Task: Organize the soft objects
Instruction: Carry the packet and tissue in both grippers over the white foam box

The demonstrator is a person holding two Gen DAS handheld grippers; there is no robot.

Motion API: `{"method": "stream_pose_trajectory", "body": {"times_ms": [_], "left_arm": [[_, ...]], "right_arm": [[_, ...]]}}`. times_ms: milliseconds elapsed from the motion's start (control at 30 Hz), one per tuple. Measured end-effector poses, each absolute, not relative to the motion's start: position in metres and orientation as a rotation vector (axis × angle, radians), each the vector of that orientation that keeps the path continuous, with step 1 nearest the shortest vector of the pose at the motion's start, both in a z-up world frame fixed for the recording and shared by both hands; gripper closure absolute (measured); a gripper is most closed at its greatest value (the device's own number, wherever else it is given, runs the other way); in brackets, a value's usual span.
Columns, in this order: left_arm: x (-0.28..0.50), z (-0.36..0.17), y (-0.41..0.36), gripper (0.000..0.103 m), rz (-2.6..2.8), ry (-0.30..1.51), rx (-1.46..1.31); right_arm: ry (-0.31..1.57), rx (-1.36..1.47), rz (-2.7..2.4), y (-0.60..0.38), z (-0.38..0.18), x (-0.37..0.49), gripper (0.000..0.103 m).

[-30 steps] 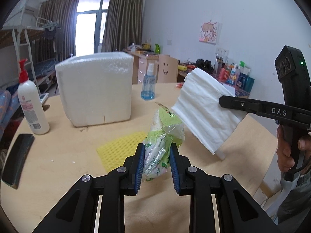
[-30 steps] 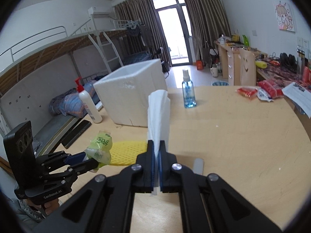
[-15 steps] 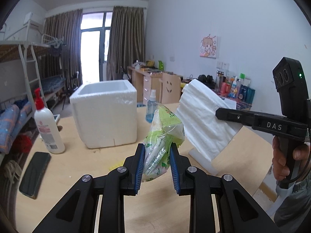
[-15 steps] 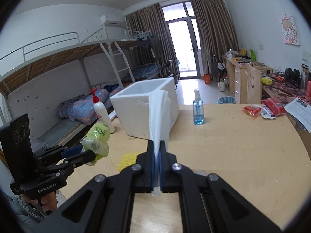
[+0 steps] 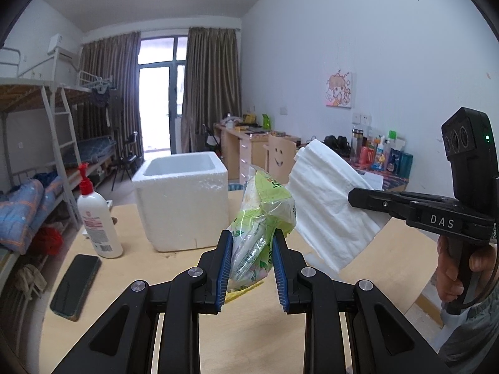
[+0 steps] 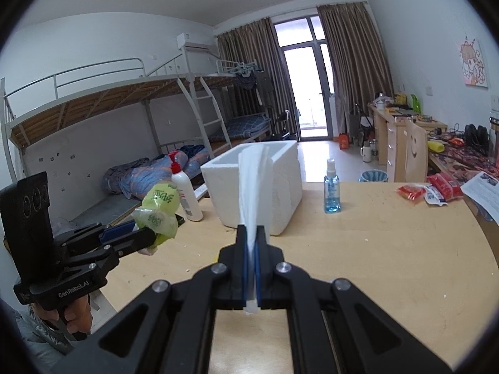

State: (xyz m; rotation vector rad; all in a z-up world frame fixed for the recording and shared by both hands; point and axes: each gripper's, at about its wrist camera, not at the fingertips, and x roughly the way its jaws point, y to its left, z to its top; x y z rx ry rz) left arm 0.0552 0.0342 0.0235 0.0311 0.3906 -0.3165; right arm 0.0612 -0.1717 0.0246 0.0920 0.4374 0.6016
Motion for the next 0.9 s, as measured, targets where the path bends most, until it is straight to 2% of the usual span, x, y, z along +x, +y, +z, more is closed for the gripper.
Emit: {"method": "stream_pose_trajectory", "body": {"times_ms": [900], "left_arm": [[0.011, 0.041, 0.066, 0.076, -0.118, 0.311, 0.029]], "right_arm": [[0.367, 0.05, 0.759, -0.138, 0.028, 0.048, 0.097]]}}
